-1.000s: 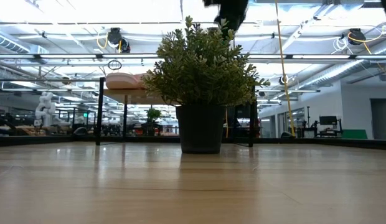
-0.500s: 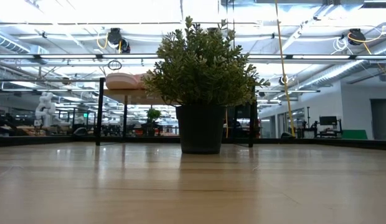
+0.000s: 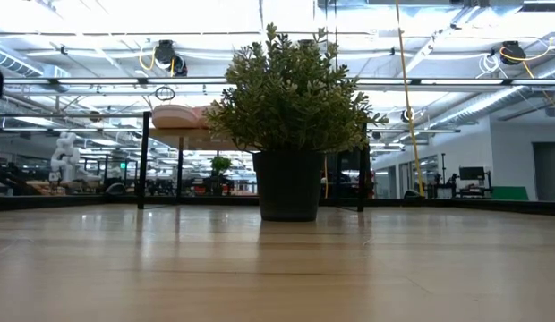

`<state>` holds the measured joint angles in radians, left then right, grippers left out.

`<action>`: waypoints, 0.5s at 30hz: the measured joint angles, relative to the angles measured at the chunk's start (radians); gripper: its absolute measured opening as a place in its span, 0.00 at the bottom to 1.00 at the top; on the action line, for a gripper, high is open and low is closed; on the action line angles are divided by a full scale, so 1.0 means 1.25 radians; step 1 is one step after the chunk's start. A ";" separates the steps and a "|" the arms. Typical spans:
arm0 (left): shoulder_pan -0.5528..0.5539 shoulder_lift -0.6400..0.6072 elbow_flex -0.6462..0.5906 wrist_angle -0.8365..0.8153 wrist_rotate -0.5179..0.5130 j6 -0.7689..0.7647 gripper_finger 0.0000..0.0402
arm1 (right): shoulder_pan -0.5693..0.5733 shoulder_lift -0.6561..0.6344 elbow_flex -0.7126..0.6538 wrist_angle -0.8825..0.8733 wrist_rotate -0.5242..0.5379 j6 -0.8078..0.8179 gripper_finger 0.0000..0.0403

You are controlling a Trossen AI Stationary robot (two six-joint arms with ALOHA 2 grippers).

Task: Pick and place slides into the shelf
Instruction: Return to Home Position

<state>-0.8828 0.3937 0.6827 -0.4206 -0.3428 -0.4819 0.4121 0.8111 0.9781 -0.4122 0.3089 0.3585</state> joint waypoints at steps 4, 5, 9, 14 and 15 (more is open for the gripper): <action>-0.048 -0.032 -0.146 0.208 -0.045 0.051 0.21 | 0.037 -0.077 -0.217 0.269 0.001 0.000 0.38; -0.058 -0.033 -0.182 0.267 -0.050 0.077 0.21 | 0.042 -0.090 -0.262 0.323 0.000 -0.007 0.38; -0.086 -0.032 -0.288 0.455 -0.055 0.174 0.21 | 0.038 -0.132 -0.411 0.493 0.004 -0.012 0.38; -0.083 -0.049 -0.371 0.516 -0.125 0.222 0.21 | -0.024 -0.207 -0.524 0.597 0.000 -0.037 0.38; -0.077 -0.060 -0.381 0.516 -0.128 0.224 0.21 | -0.039 -0.231 -0.535 0.596 -0.009 -0.038 0.38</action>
<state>-0.9789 0.3183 0.2064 0.2238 -0.5026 -0.2023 0.3636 0.5222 0.3094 0.3322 0.2981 0.3112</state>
